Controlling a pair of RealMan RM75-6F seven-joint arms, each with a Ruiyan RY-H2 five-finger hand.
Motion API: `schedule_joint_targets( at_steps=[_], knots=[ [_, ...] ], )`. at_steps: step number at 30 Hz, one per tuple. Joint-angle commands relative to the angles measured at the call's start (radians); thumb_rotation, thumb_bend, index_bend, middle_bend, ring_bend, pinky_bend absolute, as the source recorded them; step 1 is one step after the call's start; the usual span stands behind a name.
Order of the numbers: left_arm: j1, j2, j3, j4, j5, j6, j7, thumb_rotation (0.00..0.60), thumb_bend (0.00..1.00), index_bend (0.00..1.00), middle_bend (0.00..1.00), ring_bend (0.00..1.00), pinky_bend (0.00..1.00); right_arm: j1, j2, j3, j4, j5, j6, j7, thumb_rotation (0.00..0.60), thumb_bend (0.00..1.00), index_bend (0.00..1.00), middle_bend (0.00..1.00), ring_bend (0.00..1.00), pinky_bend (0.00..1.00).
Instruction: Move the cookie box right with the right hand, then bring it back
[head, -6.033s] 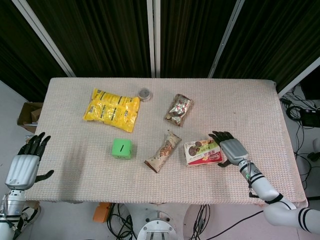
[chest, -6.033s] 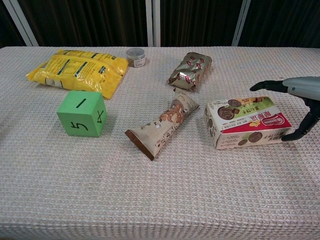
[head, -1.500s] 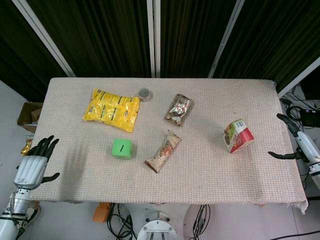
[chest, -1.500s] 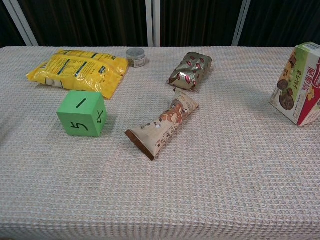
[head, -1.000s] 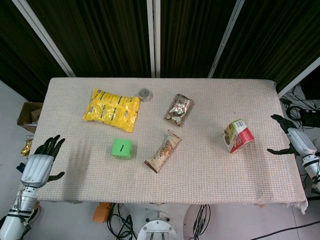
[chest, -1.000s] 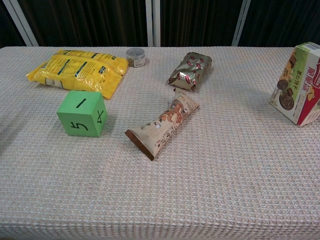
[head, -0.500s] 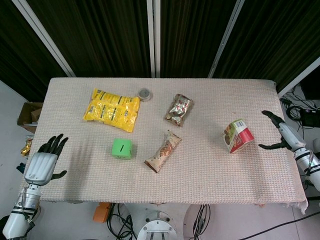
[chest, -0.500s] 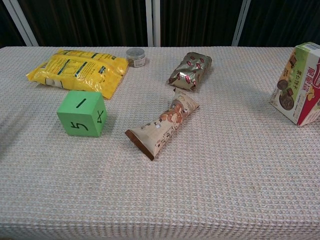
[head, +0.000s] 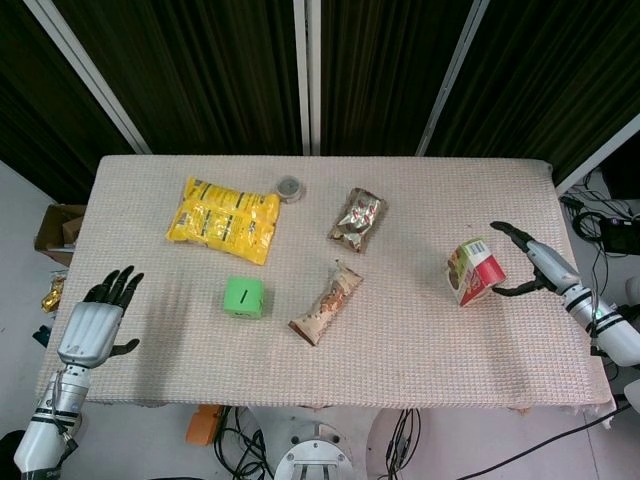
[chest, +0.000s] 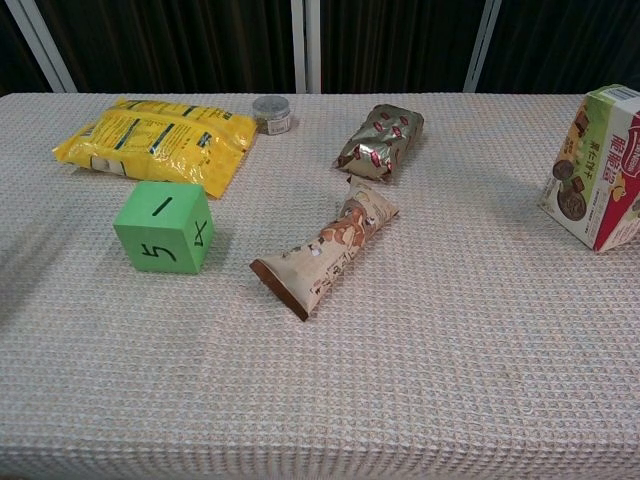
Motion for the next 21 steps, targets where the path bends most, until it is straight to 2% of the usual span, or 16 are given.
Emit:
schedule_joint_targets(
  at_steps=[1,10,17,19,21],
  knots=[
    [-0.003,-0.001,-0.002,-0.003,-0.003,-0.002,0.006,0.6,0.0,0.02,0.02,0.04,0.22,0.011,-0.004,-0.006,0.01,-0.007,0.001,0.015,0.6,0.0,0.0,0.0,0.0,0.0],
    [-0.014,0.0,-0.006,-0.015,-0.018,-0.01,0.025,0.6,0.0,0.02,0.02,0.04,0.22,0.045,-0.028,-0.041,0.047,-0.042,0.007,0.156,0.6,0.0,0.0,0.0,0.0,0.0],
    [-0.016,0.005,-0.005,-0.02,-0.026,-0.01,0.029,0.6,0.0,0.02,0.02,0.04,0.22,0.067,-0.069,-0.06,0.088,-0.059,0.01,0.201,0.6,0.0,0.0,0.0,0.0,0.0],
    [-0.016,0.006,-0.005,-0.019,-0.027,-0.009,0.027,0.6,0.0,0.02,0.02,0.04,0.22,0.069,-0.083,-0.059,0.099,-0.057,0.011,0.196,0.6,0.0,0.0,0.02,0.0,0.0],
    [-0.016,0.008,-0.004,-0.018,-0.027,-0.008,0.024,0.6,0.0,0.02,0.02,0.04,0.22,0.069,-0.095,-0.055,0.103,-0.052,0.015,0.187,0.6,0.0,0.0,0.09,0.0,0.0]
  ],
)
